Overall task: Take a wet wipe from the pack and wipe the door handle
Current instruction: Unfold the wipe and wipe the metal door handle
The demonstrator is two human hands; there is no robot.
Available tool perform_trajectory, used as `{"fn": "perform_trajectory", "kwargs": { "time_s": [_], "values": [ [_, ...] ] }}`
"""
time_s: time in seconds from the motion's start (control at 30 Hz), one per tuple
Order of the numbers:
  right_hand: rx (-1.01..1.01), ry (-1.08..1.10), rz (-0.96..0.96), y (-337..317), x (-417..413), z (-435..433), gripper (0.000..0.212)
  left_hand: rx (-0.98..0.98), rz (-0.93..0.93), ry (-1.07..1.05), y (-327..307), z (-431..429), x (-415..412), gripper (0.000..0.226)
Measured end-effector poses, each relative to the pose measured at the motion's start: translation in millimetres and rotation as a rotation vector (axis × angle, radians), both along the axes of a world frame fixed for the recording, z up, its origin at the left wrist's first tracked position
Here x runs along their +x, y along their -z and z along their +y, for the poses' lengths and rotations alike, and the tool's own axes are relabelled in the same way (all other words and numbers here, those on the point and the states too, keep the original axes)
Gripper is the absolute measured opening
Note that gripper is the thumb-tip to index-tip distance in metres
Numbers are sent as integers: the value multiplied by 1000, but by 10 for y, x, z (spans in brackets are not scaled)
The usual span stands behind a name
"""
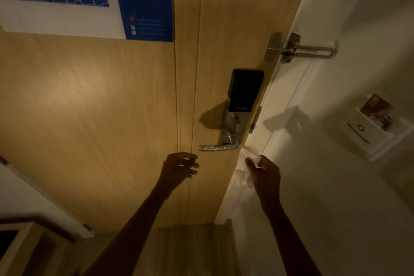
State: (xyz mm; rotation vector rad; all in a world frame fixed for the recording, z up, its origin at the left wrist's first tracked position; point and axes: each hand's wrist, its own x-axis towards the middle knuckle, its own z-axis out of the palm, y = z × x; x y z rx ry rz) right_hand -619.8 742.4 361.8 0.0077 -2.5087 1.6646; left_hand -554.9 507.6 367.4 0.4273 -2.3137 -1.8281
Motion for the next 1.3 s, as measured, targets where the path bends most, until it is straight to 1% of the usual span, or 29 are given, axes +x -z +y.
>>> {"fn": "perform_trajectory", "kwargs": {
  "time_s": [0.03,0.1,0.17,0.27,0.37,0.43,0.5,0.63,0.73,0.8,0.87,0.93,1.0,1.1,1.17,1.23,1.27,1.3],
  "values": [
    [24,70,75,1,-36,-24,22,3,0,-31,6,-24,-24,19],
    [-11,146,226,-20,-74,-109,18,14,9,-57,-5,-50,-83,21],
    [-73,137,306,-45,-117,-215,15,28,22,-69,-37,-54,-162,21],
    [-39,51,341,17,-186,-346,22,31,39,-124,-43,-38,-257,19],
    [73,-21,411,62,-264,-415,23,11,59,-142,-52,-26,-326,17],
    [108,-86,426,129,-292,-402,24,16,54,-141,-52,-38,-343,15],
    [134,-141,416,182,-297,-352,29,8,51,-134,-49,-49,-351,14],
    [308,-251,457,233,-421,-233,39,-19,71,-125,-31,-59,-345,13],
    [345,-283,445,210,-557,-190,34,-36,82,-109,-38,-59,-354,14],
    [400,-309,475,220,-613,-174,32,-38,76,-97,-43,-73,-358,16],
    [504,-333,521,219,-648,-157,35,-46,70,-68,-59,-90,-356,18],
    [651,-337,597,211,-680,-175,39,-31,71,-50,-81,-97,-354,19],
    [729,-343,652,208,-697,-246,42,-26,57,-63,-107,-98,-361,19],
    [741,-369,657,208,-694,-321,41,11,29,-73,-122,-109,-385,18],
    [693,-410,641,203,-711,-284,38,5,11,-64,-122,-121,-392,17],
    [601,-448,609,188,-725,-228,34,-15,25,-45,-121,-134,-386,15],
    [590,-459,605,181,-728,-225,33,-17,37,-41,-125,-137,-384,15],
    [620,-465,614,169,-725,-252,35,-20,47,-42,-126,-134,-386,15]
  ]
}}
